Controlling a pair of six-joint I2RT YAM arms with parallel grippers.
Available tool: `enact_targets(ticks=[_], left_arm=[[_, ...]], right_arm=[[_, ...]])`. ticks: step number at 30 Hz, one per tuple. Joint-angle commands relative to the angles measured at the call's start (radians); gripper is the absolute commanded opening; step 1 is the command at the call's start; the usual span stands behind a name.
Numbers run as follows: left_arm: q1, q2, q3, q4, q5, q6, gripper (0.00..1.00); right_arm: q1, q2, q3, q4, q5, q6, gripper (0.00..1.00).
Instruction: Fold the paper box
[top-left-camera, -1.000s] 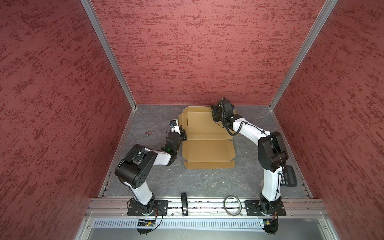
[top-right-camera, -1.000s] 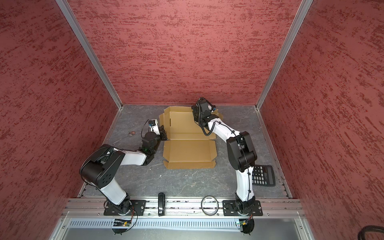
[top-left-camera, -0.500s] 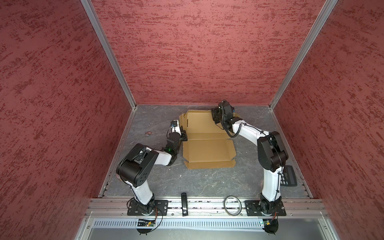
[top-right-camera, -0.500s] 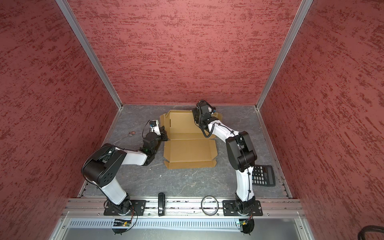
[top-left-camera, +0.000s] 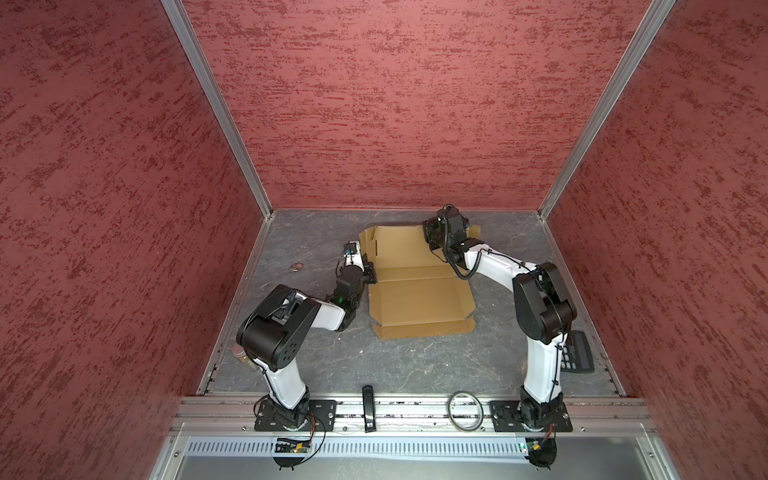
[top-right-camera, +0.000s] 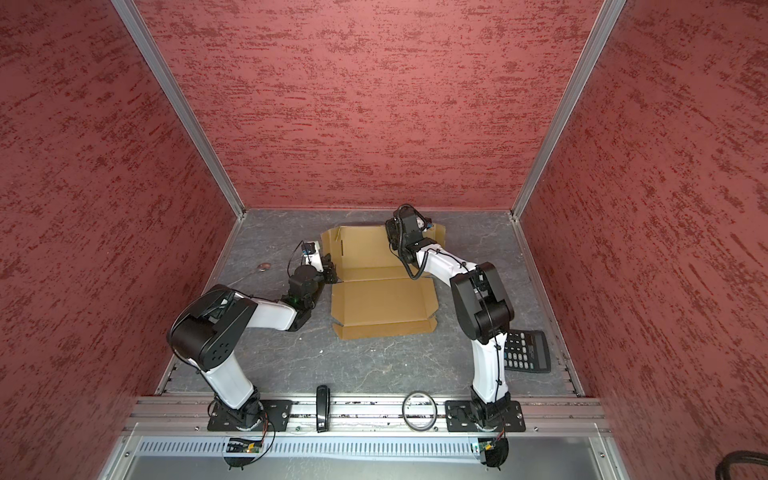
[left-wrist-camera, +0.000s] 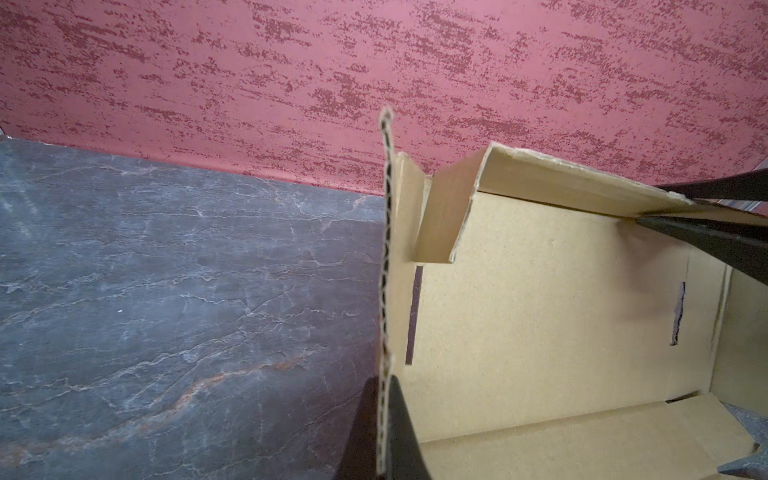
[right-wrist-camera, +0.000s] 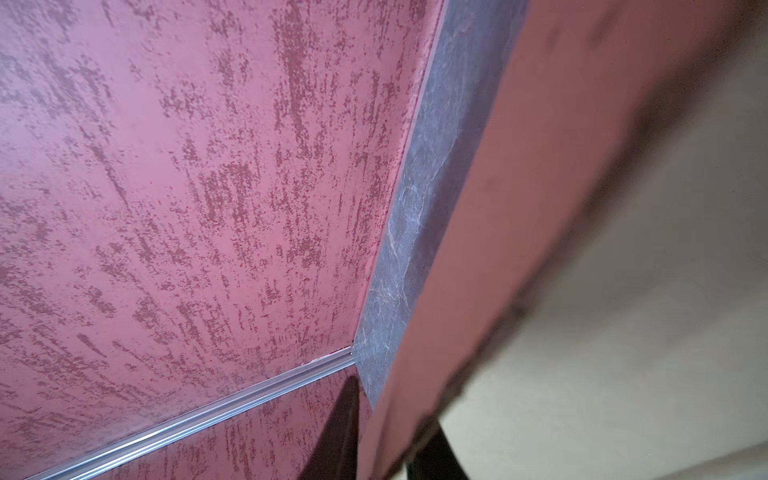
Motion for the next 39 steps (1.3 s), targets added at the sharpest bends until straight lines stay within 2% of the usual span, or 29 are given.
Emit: enact_targets(ticks=[1,4,13,18,28,39], left_arm=[[-0.006,0.002,0.029,0.023,-0.008,0.016,0.0],[-0.006,0.004,0.03,0.023,-0.005,0.015,0.0],[-0.009,0.003,0.033,0.009,0.001,0.012,0.0],[-0.009,-0.003,0.036,-0.008,0.0,0.008,0.01],[-0.011,-0.055,0.011,-0.062,0.001,-0.008,0.34],[-0.01,-0.203,-0.025,-0.246,0.003,-0.064,0.4]], right_arm=[[0.001,-0.016,-0.016,0.026,0.027,0.098,0.23],[0.001,-0.012,-0.019,0.036,0.026,0.102,0.24],[0.001,-0.015,-0.047,0.075,0.03,0.102,0.1],[0.0,-0.021,-0.069,0.107,0.033,0.103,0.08],[-0.001,-0.035,-0.108,0.184,0.041,0.08,0.07],[-0.002,-0.052,-0.218,0.348,0.013,0.069,0.06]])
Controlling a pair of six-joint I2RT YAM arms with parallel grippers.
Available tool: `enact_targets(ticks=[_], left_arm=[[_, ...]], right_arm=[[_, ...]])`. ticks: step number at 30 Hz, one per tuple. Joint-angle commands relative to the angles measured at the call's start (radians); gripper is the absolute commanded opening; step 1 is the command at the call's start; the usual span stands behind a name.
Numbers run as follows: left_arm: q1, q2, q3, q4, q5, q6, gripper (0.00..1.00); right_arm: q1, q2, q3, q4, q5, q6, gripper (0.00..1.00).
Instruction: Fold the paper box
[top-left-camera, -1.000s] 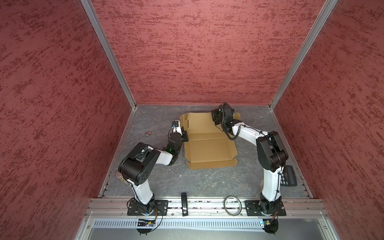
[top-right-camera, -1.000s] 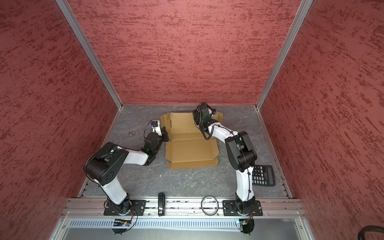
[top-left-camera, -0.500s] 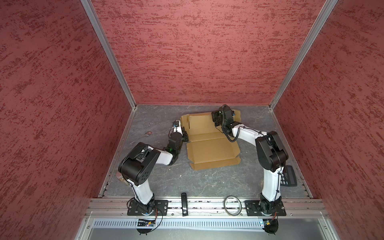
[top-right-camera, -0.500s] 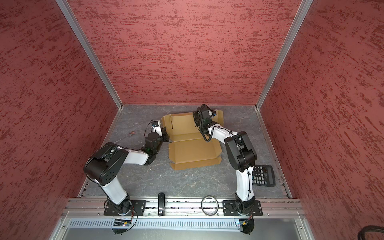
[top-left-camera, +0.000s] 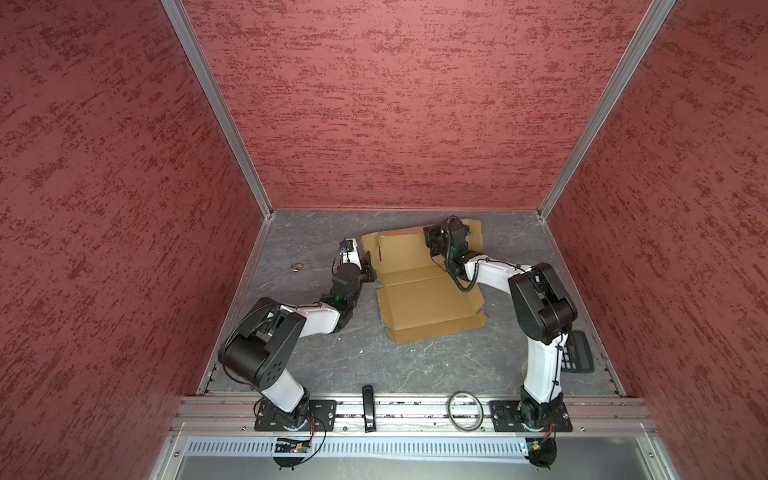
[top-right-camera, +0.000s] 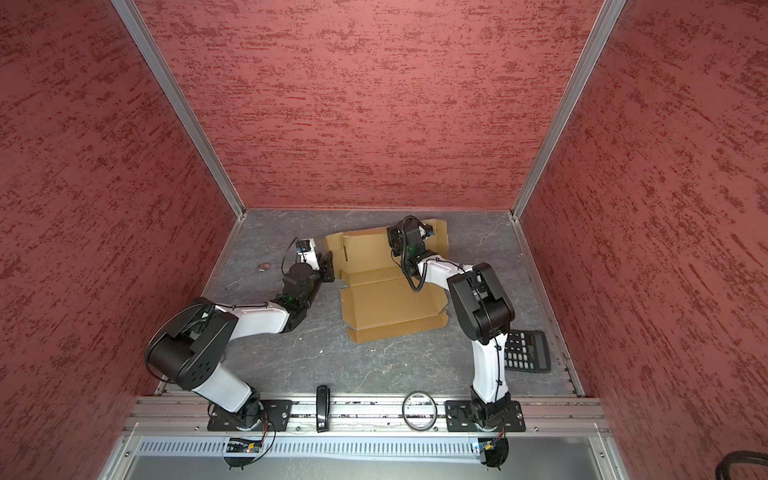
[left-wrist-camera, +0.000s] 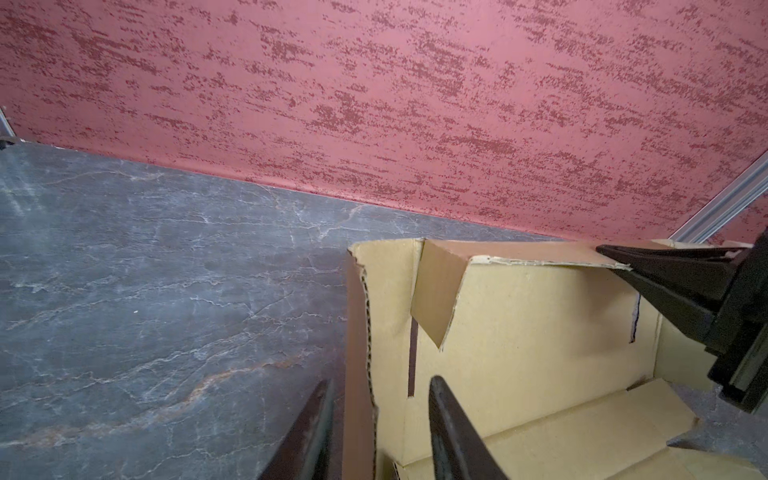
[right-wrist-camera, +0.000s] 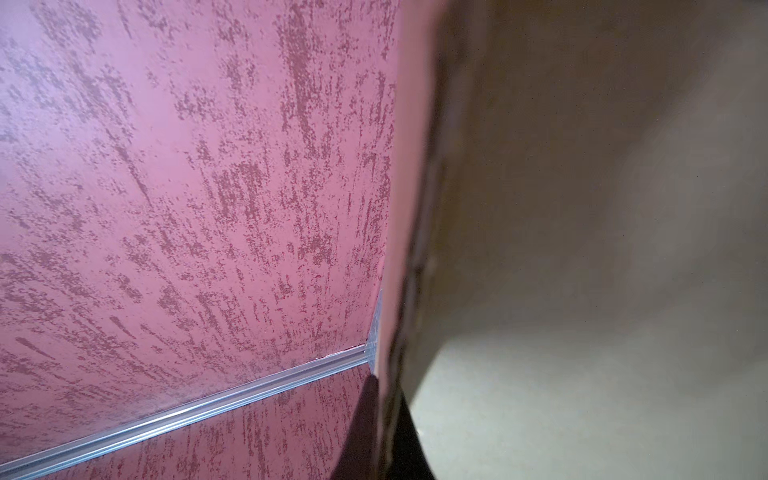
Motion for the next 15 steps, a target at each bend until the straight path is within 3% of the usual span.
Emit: enact_targets(ticks=[1,7,15], left_arm=[[-0.005,-0.054,-0.011,-0.107,-0.001,-0.022,0.4],[0.004,-0.167,-0.007,-0.261,-0.001,-0.044,0.41],[0.08,-0.251,-0.009,-0.43,0.097,-0.102,0.42]], right_arm=[[-0.003,-0.047,-0.039,0.083,0.007,0.058,0.06],[-0.003,-0.062,-0.085,0.161,-0.022,0.059,0.06],[-0.003,-0.083,-0.131,0.238,-0.069,0.052,0.05]])
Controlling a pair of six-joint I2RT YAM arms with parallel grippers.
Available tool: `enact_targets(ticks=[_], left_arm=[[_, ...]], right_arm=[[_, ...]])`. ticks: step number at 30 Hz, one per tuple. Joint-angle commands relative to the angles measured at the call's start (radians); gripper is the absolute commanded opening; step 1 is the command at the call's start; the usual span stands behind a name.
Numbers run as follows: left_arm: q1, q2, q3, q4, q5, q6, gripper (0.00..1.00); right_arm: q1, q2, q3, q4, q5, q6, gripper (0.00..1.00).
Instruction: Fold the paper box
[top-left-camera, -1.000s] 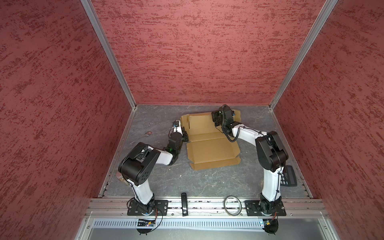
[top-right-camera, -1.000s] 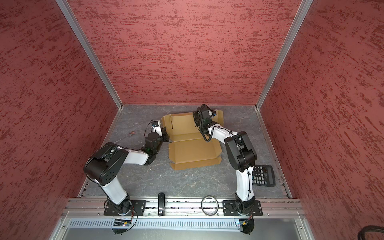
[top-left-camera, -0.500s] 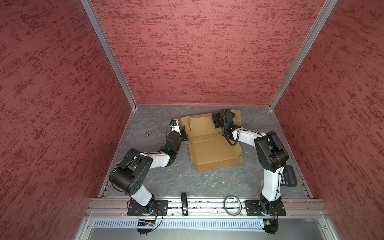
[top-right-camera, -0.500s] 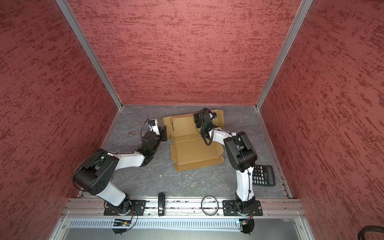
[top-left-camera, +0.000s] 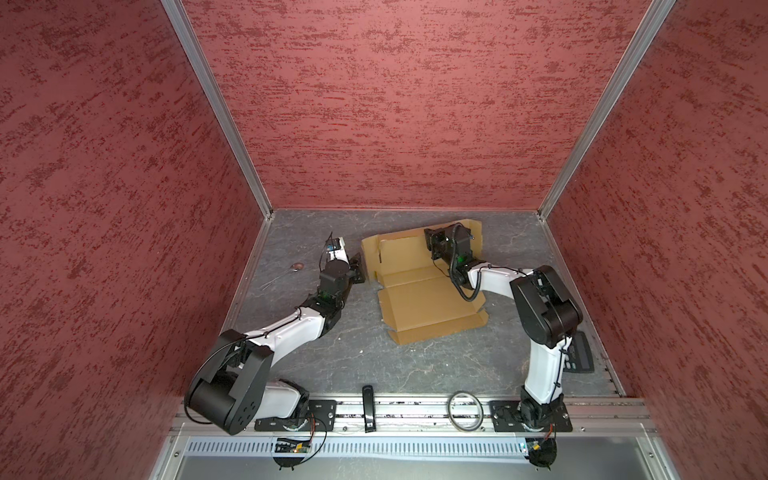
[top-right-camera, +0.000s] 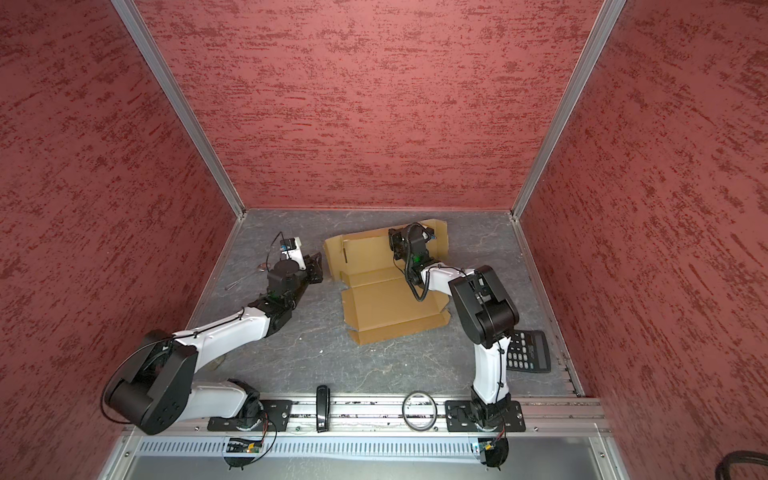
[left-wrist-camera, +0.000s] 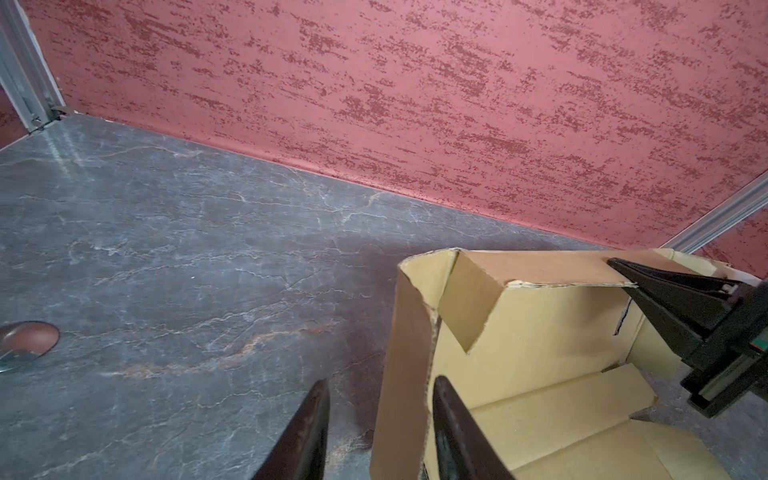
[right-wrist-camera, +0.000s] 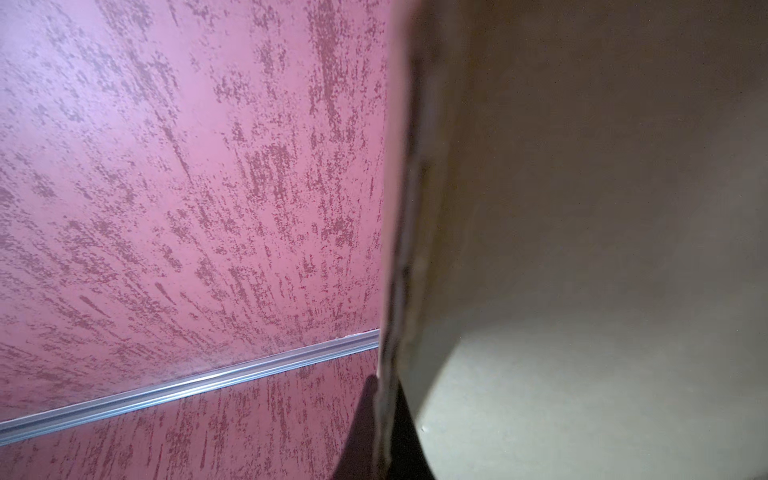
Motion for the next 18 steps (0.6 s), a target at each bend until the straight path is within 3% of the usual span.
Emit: enact_targets(ticks=[1,18], left_arm=[[0.024,-0.011,-0.002,-0.114,0.058,-0.029,0.42],[0.071,0.032,0.046,-0.253,0.199,-0.011,0.46]], right_arm=[[-0.003,-0.047,-0.024,0.08,-0.03,0.051,0.05],[-0.009,-0.104,-0.147,0.22,-0.131,-0.028,0.06]])
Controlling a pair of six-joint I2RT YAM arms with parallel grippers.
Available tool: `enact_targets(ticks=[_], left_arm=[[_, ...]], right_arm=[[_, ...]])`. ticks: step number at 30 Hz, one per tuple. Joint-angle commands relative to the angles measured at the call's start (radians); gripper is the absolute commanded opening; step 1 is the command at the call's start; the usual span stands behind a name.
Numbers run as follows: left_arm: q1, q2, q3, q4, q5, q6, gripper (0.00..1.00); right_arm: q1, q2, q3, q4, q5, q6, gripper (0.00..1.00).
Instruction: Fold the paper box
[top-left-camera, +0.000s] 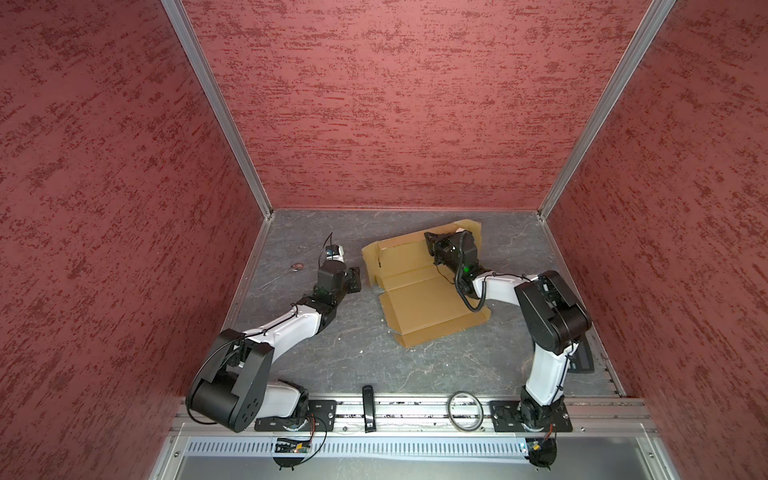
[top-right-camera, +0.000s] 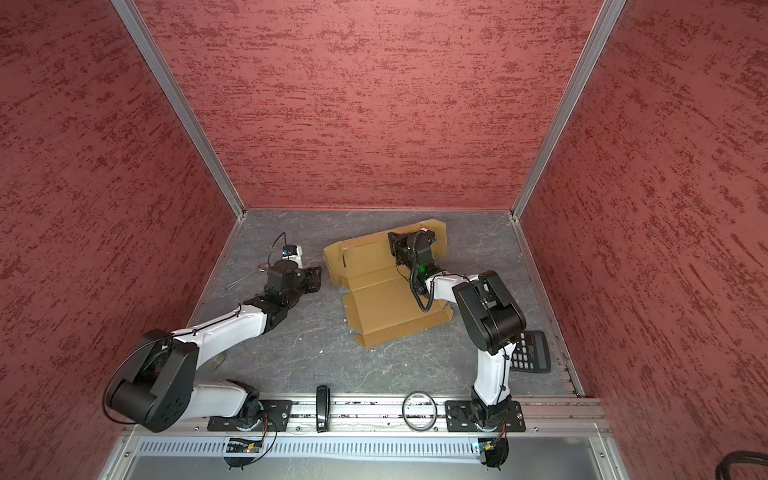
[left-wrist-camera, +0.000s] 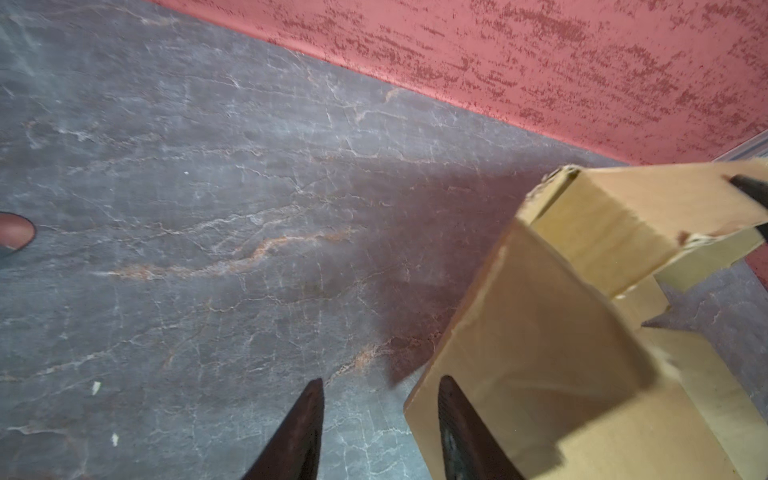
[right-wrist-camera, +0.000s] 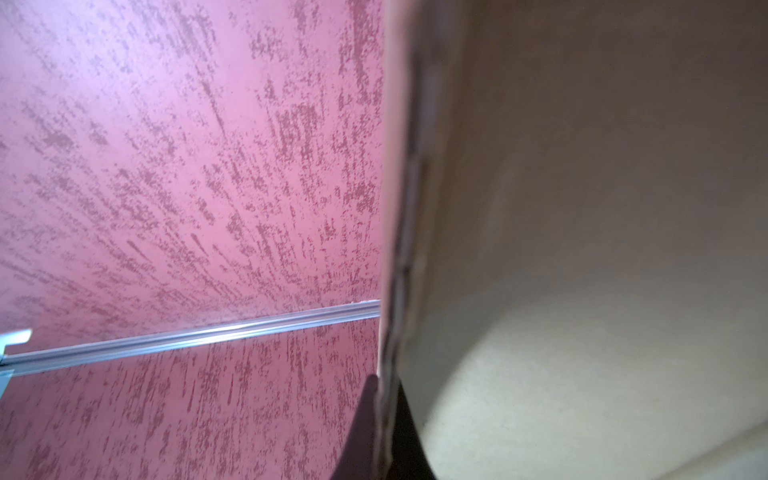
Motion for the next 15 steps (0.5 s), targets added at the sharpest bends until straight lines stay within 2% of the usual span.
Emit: enact_targets(ticks=[1,6,15], left_arm=[[0.014,0.013,0.04,-0.048,0.045,0.023,0.46],[0.034,0.024,0.058,-0.085,0.09,0.055,0.48],[0.013,0.04,0.073,-0.098,0.169,0.111,0.5]], right_arm=[[-0.01,-0.038,-0.009,0.062,-0.053,-0.007,0.06],[-0.016,-0.034,-0.027,0.103,-0.088,-0.021,0.06],[-0.024,-0.006,-0.054,0.169,-0.118,-0.021,0.06]])
